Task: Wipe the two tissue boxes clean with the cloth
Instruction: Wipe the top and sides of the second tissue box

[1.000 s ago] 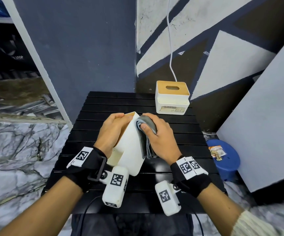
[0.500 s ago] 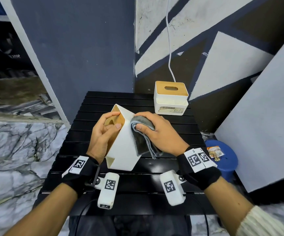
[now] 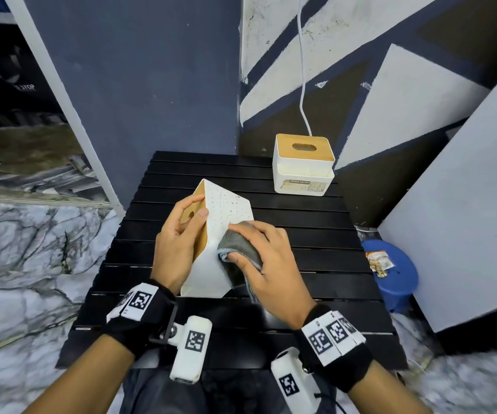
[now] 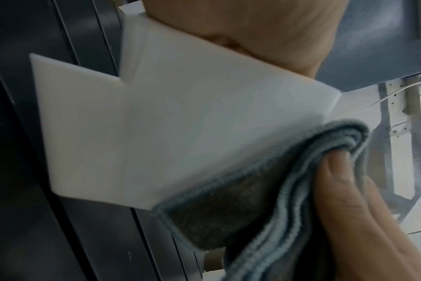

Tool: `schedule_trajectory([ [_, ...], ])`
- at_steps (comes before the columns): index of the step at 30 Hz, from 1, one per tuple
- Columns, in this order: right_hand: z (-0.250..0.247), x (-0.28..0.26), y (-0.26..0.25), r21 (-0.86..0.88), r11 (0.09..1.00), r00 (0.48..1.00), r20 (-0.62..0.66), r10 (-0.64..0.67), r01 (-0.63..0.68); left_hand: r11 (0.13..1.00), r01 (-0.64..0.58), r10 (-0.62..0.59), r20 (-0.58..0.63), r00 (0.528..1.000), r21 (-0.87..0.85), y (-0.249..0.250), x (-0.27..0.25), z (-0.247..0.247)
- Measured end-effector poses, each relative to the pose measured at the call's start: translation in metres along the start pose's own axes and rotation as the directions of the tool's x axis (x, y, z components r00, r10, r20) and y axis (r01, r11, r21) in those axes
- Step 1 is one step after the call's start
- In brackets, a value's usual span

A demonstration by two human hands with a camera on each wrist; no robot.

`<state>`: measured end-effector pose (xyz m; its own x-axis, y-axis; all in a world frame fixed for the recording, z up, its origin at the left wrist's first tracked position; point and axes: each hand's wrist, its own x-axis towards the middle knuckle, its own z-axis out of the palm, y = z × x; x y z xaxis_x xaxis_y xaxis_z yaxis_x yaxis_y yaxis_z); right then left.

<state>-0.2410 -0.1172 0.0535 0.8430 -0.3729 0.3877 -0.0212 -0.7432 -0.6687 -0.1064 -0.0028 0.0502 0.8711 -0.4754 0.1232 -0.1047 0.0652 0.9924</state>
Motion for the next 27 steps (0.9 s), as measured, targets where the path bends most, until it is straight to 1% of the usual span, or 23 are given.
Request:
schedule_trajectory([
  [2, 0.005, -0.007, -0.002, -0.01, 1.0, 1.0, -0.005, -0.004, 0.004, 0.999, -0.001, 0.002, -0.033, 0.999, 0.047, 0.001, -0.004, 0.001],
  [4, 0.01, -0.011, -0.003, -0.018, 1.0, 1.0, -0.01, -0.009, 0.009, 0.996, 0.007, -0.004, -0.034, 0.999, 0.084, 0.002, -0.005, 0.001],
  [8, 0.017, -0.013, -0.005, -0.026, 1.0, 0.999, -0.037, -0.017, 0.016, 0.998, 0.052, -0.052, -0.012, 0.999, 0.03, 0.004, 0.001, -0.003],
  [11, 0.018, -0.006, -0.005, -0.035, 0.999, 0.999, -0.03, -0.024, 0.023, 0.999, 0.044, -0.044, -0.011, 0.999, 0.015, 0.006, 0.002, -0.004],
  [17, 0.004, 0.015, 0.01, 0.022, 0.994, 0.994, -0.008, 0.111, -0.111, 0.999, 0.053, -0.053, -0.022, 0.998, 0.002, 0.003, 0.003, -0.003],
  [20, 0.004, 0.009, 0.013, 0.028, 0.991, 0.99, -0.03, 0.134, -0.133, 0.998, 0.056, -0.056, -0.025, 0.998, 0.0, 0.004, 0.002, -0.002],
  [22, 0.008, -0.002, 0.008, 0.033, 0.992, 0.992, -0.037, 0.12, -0.119, 0.999, 0.051, -0.052, -0.033, 0.998, -0.01, 0.005, 0.001, -0.002],
  [24, 0.015, -0.009, 0.0, -0.003, 0.997, 0.997, -0.033, 0.073, -0.073, 0.999, 0.047, -0.047, -0.032, 0.998, -0.004, 0.005, 0.001, 0.0],
  [27, 0.021, -0.004, -0.01, -0.06, 0.998, 0.999, -0.031, 0.022, -0.023, 0.999, 0.037, -0.037, -0.015, 0.999, 0.006, 0.004, 0.001, 0.0],
])
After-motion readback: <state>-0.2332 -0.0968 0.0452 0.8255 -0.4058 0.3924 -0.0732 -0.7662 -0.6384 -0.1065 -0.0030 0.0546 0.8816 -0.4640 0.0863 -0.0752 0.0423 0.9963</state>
